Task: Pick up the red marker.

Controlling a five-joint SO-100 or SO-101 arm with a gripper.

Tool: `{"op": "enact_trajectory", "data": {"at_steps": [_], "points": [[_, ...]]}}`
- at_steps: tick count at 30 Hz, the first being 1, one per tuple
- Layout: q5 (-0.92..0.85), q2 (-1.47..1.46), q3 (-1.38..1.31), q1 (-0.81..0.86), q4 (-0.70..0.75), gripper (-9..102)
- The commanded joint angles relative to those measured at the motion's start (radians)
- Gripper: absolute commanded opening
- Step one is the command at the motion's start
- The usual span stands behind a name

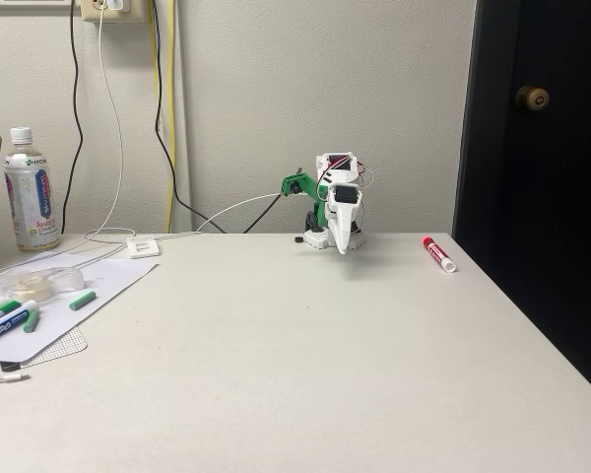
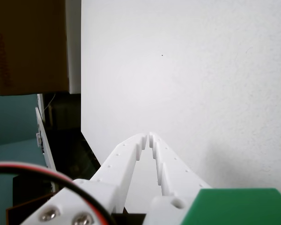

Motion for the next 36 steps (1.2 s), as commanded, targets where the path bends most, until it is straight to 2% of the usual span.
{"op": "enact_trajectory", "data": {"at_steps": [1, 36], "points": [[-0.002, 0.005, -0.006, -0.005, 0.002, 0], [0.032, 0.005, -0.006, 0.021, 0.002, 0]]}}
